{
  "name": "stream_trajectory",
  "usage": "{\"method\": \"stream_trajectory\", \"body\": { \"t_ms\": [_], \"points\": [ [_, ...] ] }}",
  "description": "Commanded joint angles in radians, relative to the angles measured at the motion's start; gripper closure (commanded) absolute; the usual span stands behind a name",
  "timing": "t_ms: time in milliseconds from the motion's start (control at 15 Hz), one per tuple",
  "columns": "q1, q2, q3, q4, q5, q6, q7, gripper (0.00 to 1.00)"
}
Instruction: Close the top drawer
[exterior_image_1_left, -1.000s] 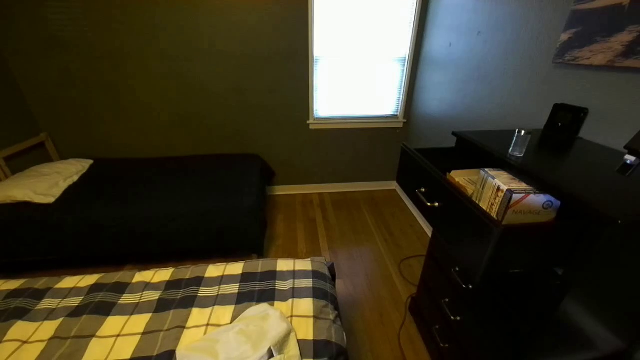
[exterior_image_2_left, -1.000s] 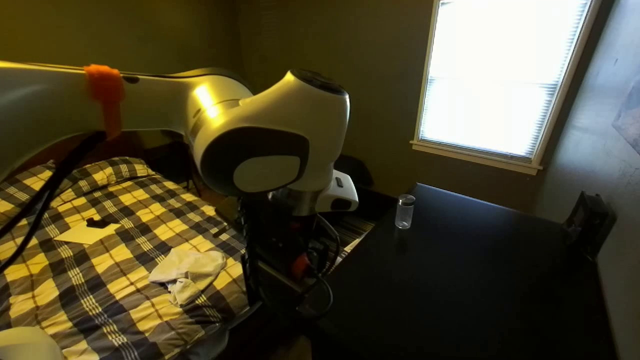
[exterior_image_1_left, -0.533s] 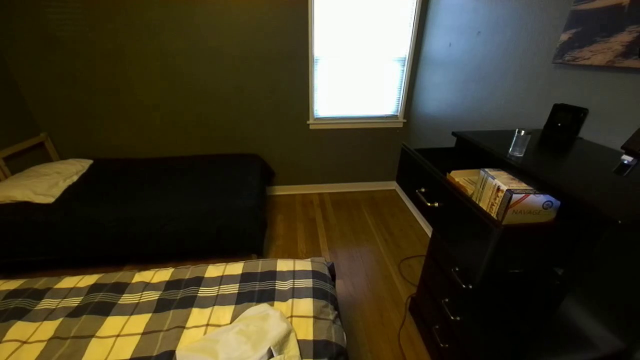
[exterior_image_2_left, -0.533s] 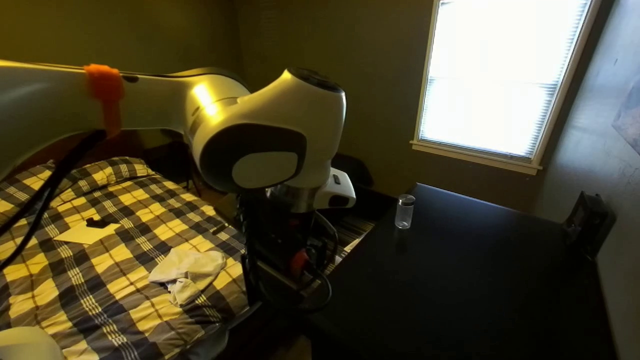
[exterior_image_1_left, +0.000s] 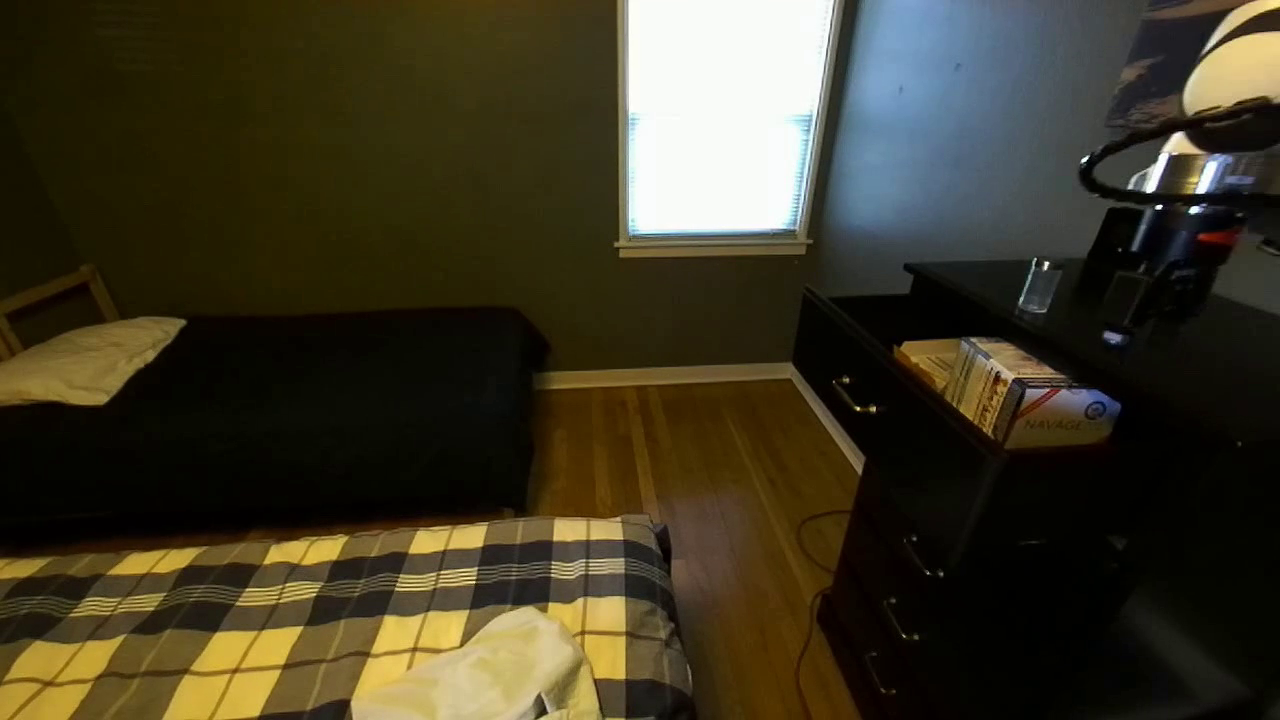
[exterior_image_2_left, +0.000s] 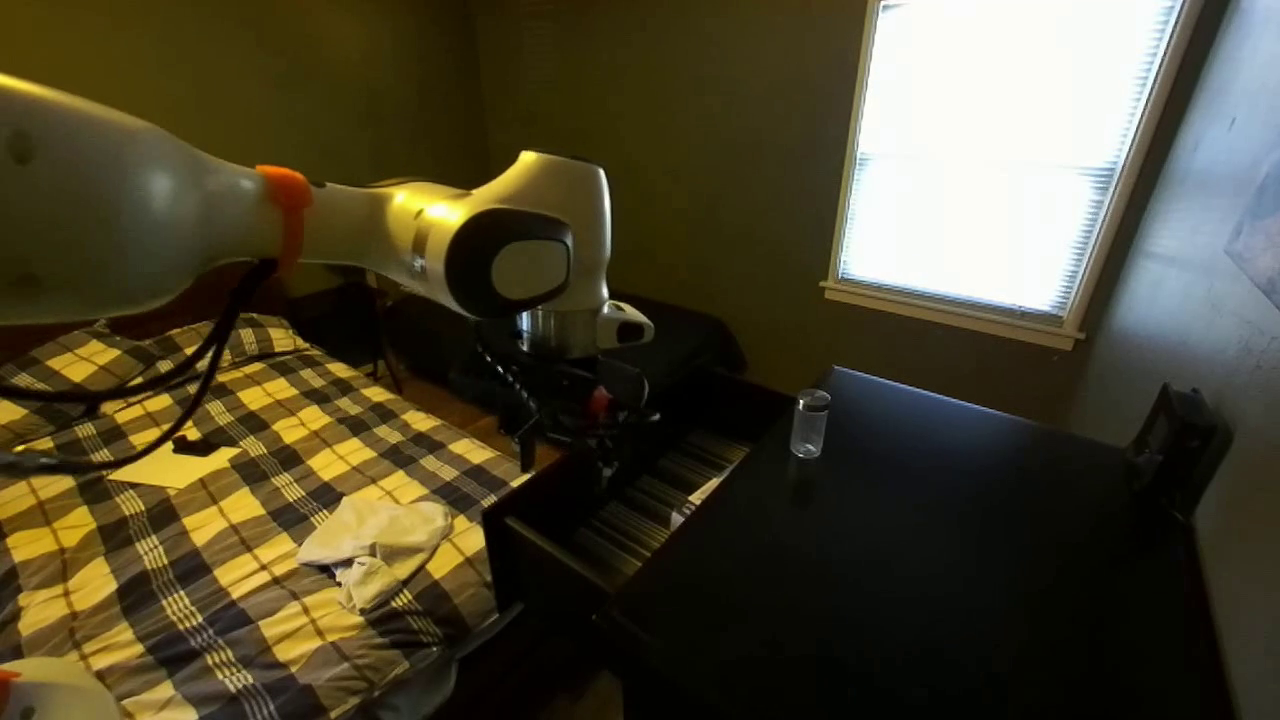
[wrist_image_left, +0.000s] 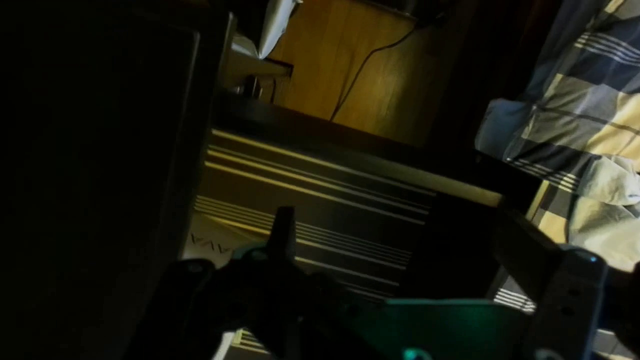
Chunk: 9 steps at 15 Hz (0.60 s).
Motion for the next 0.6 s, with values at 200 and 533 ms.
{"method": "stream_trajectory", "body": {
  "t_ms": [200,533],
  "points": [
    [0.086,0.202,0.138,0.155,-0.151,0.056,-0.054,0.0],
    [0.135,0.267,0.192,0.233,-0.195,0.059,-0.202,0.0]
  ]
}}
